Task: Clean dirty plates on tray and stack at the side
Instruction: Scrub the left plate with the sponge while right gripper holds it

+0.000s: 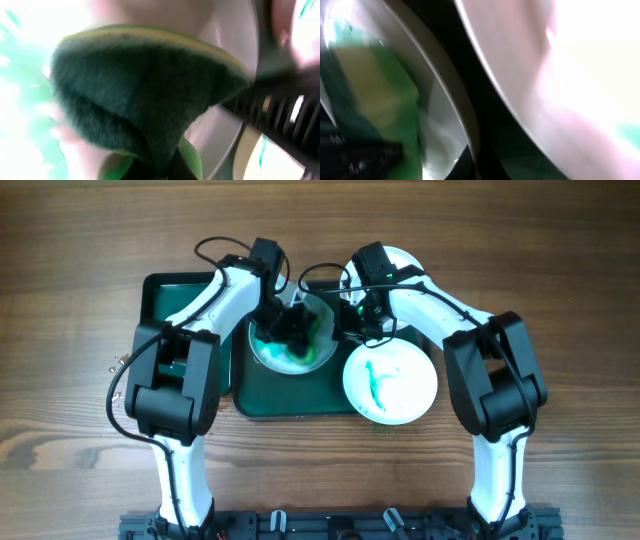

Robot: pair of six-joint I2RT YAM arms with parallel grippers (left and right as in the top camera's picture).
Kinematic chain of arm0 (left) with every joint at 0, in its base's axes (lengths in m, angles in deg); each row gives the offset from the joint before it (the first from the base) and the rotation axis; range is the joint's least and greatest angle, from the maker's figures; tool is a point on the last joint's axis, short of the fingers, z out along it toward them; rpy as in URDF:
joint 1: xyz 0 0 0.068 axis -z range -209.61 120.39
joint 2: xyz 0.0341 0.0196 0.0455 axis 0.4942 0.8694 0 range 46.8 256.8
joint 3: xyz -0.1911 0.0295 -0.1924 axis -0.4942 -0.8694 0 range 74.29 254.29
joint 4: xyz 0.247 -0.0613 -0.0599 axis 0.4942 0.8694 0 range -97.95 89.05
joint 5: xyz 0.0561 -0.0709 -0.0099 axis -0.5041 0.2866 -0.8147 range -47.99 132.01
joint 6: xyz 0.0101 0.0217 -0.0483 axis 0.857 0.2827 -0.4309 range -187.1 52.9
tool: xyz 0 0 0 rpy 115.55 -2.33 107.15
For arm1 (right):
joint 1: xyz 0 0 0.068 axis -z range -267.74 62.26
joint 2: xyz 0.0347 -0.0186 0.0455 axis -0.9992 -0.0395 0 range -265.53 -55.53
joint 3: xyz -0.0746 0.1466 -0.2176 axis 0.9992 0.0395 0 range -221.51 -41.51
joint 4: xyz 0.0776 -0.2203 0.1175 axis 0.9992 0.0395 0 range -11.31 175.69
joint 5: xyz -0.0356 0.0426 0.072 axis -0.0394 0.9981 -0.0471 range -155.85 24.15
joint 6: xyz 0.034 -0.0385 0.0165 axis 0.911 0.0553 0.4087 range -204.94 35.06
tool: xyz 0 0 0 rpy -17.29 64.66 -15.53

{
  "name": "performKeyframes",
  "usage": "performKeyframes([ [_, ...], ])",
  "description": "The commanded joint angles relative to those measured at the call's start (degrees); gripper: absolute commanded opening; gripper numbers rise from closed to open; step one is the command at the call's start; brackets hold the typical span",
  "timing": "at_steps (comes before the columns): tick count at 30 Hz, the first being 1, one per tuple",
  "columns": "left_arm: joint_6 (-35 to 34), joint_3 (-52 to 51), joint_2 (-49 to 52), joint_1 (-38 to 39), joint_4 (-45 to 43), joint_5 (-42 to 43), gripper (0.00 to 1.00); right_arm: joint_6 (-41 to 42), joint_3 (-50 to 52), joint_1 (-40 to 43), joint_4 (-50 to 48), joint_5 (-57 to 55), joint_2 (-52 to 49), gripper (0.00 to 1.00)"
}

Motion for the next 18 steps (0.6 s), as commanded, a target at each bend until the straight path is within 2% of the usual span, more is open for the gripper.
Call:
performKeyframes([
  [1,-11.6,0.0,1.1,-0.9,-4.9,-14.4,0.04,0.0,0.4,0.4,0.2,-1.8,-1.9,0.04],
  [6,-23.1,2.8,0.4,-0.4,-0.3,-40.2,0.04,0.0,0.4,0.4,0.1,-1.8,-1.9,0.04],
  [9,-24.7,2.8,-0.1,0.5,2.6,-42.5,0.04,0.1,0.4,0.4,0.1,-1.8,-1.9,0.04],
  [13,-22.0,2.8,-0.1,2.6,8.9,-34.1,0.04,0.0,0.4,0.4,0.0,-1.8,-1.9,0.04],
  [18,-5.8,2.8,-0.1,4.9,10.4,-10.0,0.04,0.1,0.4,0.4,0.0,-1.8,-1.9,0.04],
])
